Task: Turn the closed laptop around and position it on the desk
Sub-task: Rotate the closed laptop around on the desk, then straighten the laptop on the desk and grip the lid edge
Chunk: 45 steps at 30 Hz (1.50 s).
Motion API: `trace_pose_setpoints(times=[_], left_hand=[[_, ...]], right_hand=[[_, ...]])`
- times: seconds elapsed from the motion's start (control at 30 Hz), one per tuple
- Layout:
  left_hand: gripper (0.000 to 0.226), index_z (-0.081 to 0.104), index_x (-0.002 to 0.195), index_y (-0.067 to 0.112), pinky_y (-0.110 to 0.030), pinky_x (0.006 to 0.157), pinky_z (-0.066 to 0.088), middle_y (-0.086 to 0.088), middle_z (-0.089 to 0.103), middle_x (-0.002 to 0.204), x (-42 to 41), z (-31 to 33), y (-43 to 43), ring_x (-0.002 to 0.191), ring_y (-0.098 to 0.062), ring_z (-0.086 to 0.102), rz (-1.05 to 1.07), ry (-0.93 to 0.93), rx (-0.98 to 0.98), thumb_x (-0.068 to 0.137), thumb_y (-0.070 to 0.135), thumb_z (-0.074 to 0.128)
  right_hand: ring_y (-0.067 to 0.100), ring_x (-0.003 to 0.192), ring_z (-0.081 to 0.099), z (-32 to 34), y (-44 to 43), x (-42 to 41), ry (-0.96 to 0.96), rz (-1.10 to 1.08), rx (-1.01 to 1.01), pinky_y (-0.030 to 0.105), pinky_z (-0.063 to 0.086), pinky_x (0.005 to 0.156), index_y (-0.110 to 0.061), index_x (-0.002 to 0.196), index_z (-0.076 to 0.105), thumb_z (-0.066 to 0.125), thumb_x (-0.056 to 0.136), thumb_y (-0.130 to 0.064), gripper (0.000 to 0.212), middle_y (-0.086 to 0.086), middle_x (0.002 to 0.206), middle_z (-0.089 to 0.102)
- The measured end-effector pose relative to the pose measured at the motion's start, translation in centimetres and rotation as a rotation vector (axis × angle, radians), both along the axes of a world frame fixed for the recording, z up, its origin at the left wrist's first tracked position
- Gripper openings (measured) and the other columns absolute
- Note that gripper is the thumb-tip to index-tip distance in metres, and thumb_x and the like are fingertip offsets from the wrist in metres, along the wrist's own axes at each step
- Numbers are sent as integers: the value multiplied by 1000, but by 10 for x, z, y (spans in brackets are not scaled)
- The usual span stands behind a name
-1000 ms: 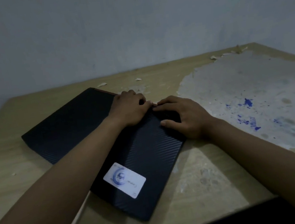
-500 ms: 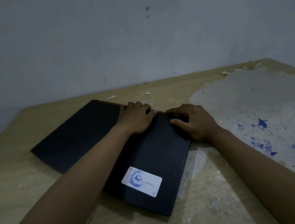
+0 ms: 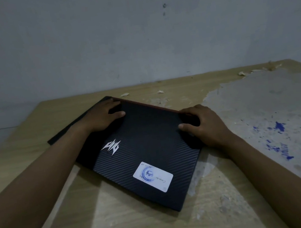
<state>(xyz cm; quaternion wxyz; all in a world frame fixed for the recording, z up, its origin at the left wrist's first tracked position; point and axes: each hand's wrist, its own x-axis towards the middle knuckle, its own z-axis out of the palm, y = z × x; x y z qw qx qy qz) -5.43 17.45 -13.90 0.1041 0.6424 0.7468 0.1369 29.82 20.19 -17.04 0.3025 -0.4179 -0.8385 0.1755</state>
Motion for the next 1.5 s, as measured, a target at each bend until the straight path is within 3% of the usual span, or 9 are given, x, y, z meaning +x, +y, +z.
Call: trace_pose_setpoints(times=[0.23,0.4,0.6,0.8,0.97,1.13,1.5], left_hand=[[103,26,152,43,-51,115,26,-16,31,158,-19,2,-9,144,-41,29,297,11,-85,63,93,38],[98,20,153,45,-53,112,27,-20,30,156,-11,1,-14,142,-43,29,339,91,-96,69,93,32],[99,20,154,40,-55,110,27,-21,27,157,4,-4,-45,142,-45,27,417,121,-91,71,93,26],[100,20,155,31,-55,107,29,-25,30,154,30,-10,-81,138,-47,30,499,179,-86,74,91,19],[100,17,156,26,-54,106,30,-27,28,154,46,-9,-102,137,-47,30,530,207,-103,77,88,16],[102,16,156,22,-53,103,34,-29,29,152,63,-9,-122,136,-47,32,537,231,-115,78,88,16],[102,15,156,20,-50,97,40,-27,30,152,80,-8,-155,135,-43,35,497,250,-110,79,87,17]], right_hand=[[16,105,51,-1,0,2,18,17,-32,34,42,85,-31,129,58,56,79,-59,57,-5,113,57],[15,105,49,0,1,5,30,45,-66,30,39,83,-30,130,57,57,78,-57,59,-4,113,57],[15,99,54,7,7,9,35,130,-104,14,35,78,-25,126,63,59,78,-49,54,1,112,60],[17,106,60,6,9,20,152,124,-203,27,42,87,-28,117,68,63,75,-45,46,1,117,66],[17,102,64,7,10,28,222,69,-258,31,48,90,-20,118,70,73,82,-27,37,0,113,68],[1,87,62,10,9,33,284,16,-333,4,44,59,-19,115,71,75,81,-26,35,-2,102,69],[1,85,60,12,13,41,364,-33,-384,0,41,52,-15,113,73,76,80,-23,34,3,104,69]])
